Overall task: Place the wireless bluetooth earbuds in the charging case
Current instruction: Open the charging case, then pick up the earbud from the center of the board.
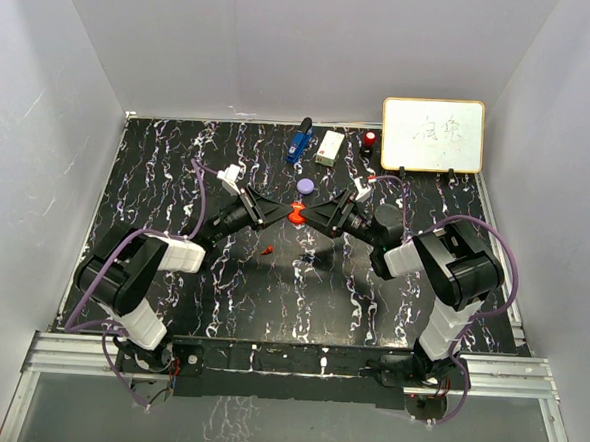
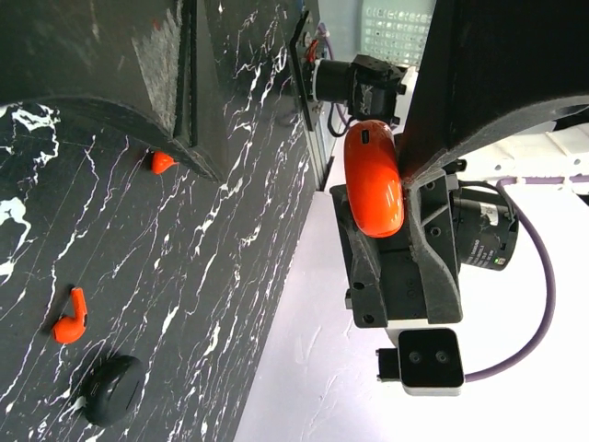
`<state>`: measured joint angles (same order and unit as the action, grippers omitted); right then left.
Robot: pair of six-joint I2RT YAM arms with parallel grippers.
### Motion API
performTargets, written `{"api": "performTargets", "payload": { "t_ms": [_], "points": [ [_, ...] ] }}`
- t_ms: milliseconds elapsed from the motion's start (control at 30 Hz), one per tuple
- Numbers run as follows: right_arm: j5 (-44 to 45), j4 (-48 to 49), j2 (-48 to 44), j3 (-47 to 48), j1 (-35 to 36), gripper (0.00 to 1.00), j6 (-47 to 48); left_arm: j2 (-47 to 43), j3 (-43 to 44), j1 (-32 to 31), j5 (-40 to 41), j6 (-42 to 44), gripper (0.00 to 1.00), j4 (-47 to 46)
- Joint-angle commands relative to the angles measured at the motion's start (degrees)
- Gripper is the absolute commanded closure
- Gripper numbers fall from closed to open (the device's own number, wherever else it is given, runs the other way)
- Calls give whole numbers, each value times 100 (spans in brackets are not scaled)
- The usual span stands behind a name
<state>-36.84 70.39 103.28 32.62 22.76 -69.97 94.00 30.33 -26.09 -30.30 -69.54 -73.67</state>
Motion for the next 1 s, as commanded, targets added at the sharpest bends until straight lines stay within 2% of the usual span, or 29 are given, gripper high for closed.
{"api": "performTargets", "payload": {
  "t_ms": [0, 533, 633, 800, 967],
  "points": [
    [167, -234, -136, 197, 2, 28, 313, -541, 188, -37, -98, -77, 100, -246],
    [291, -933, -41, 467, 52, 27, 633, -905, 333, -38, -120, -163, 100, -129],
    [374, -1076, -138, 457, 51, 27, 711, -1024, 321, -2, -45, -41, 100, 192],
    [836, -2546, -701, 603, 83, 28, 1623, -1619, 316, 565, 228, 526, 100, 2038],
    [2319, -5306, -1061, 1637, 778, 32, 3648, -1916, 271, 960, 386, 637, 100, 3053]
  ]
}}
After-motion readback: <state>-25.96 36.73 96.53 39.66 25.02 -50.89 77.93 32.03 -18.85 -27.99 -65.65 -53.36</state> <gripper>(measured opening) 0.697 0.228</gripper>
